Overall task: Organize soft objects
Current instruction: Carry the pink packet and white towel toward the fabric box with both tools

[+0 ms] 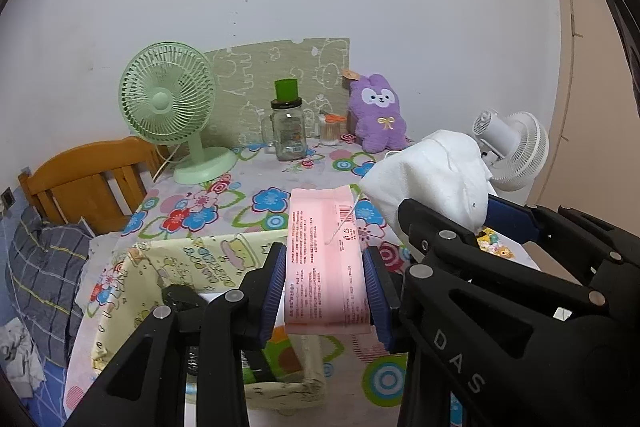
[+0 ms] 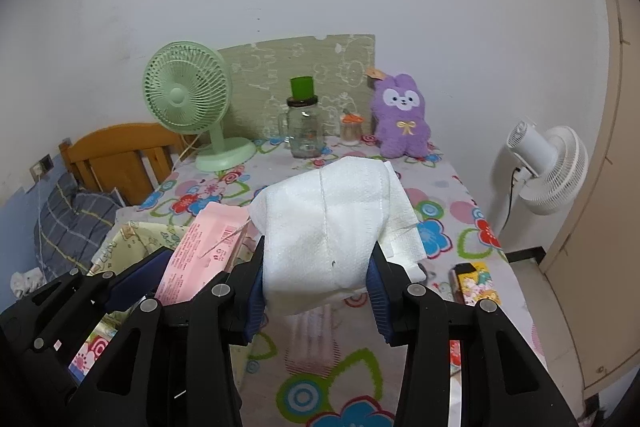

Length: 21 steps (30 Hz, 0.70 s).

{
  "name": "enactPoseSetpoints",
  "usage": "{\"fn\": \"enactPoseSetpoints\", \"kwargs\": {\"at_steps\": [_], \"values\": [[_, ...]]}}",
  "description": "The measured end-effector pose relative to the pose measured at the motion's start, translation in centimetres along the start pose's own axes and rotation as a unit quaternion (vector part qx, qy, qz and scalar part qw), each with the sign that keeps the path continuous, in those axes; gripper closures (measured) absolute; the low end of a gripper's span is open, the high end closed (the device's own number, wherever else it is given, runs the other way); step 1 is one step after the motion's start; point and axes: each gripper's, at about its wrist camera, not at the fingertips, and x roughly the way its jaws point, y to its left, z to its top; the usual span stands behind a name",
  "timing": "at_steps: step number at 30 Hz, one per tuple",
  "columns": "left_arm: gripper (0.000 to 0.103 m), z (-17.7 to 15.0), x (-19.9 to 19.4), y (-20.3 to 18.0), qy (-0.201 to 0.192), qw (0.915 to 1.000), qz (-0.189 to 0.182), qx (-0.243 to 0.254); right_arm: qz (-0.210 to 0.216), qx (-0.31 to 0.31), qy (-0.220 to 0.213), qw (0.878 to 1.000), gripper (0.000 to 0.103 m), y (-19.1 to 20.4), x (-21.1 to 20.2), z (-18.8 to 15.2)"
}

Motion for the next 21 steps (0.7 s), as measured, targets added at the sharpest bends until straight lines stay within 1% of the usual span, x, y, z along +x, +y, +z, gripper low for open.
{"fn": "enactPoseSetpoints", "kwargs": {"at_steps": [14, 21], "values": [[0.063, -0.6, 0.2, 3.9, 0.005, 0.9997, 0.016, -0.017, 0.027, -0.023, 0.007, 0.999, 0.056, 4.2, 1.7, 0.4], [0.063, -1.1, 0.7, 5.9, 0.011, 0.999, 0.032, -0.028, 0.039, -0.034, 0.011, 0.999, 0.056, 6.1, 2.7, 0.2]]}}
